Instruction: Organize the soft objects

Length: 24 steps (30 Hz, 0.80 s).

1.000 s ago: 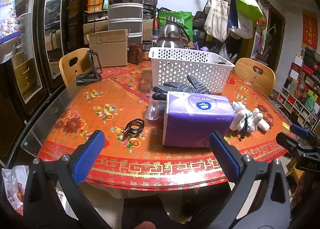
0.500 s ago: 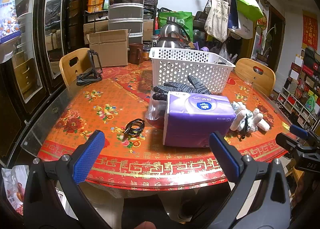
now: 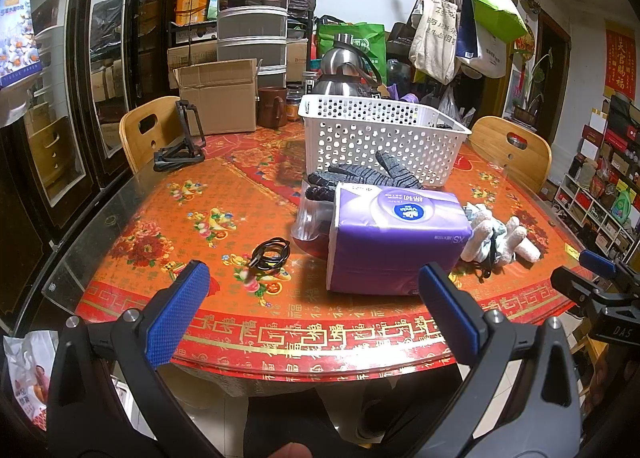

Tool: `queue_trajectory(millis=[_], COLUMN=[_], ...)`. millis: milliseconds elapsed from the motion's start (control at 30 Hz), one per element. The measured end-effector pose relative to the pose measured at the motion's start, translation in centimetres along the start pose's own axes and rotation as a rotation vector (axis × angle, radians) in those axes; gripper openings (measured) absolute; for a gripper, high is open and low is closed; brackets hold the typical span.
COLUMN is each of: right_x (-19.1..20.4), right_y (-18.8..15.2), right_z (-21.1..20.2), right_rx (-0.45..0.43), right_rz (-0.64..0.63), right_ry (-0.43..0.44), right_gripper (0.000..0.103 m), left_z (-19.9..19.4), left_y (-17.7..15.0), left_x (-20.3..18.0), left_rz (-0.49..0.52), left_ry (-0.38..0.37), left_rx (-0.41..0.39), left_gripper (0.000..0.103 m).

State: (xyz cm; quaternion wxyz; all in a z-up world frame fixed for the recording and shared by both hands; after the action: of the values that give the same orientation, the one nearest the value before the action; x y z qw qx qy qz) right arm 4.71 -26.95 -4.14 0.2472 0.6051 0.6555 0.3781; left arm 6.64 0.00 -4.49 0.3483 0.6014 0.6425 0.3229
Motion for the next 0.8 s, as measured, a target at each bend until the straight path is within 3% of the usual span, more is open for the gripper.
queue_trajectory(millis=[567, 667, 733, 800], right_x=[-0.8, -2.8, -5.2, -7.4], right_y=[-0.3, 0.2, 0.4, 0.2], right_z=[0.7, 1.3, 1.9, 3.0], right_rx=[0.001, -0.052, -0.093, -0.073], right_rz=[0.004, 0.029, 0.033, 0.043], right_ry=[-0.003, -0.019, -0.081, -0.131], right_gripper=[0.103, 0.103, 0.103, 0.103], left_z=[0.1, 1.1, 1.6, 2.6], left_y=[0.0, 0.3, 0.5, 0.7], left_x=[0.5, 2.7, 4.7, 6.4], left_rz=[0.009, -0.028, -0.074, -0.084], left_ry=[0.018, 0.039, 0.019, 0.017], left_rx=[-0.002, -0.013, -0.030, -0.040], left_gripper=[0.103, 0.103, 0.103, 0.103])
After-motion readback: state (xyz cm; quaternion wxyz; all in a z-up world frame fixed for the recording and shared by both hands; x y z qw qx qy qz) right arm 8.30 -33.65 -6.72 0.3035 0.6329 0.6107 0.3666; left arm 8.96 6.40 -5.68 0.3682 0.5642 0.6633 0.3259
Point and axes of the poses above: each gripper's, at about its wrist camera, not at the fingertips, and z roughly the way its jaws point, x to its left, y to its top, the point moved 8 cm from there along z, roughly the way its jaws point, and after that the axes turned 1 degree about x, right-handed, at the moved point
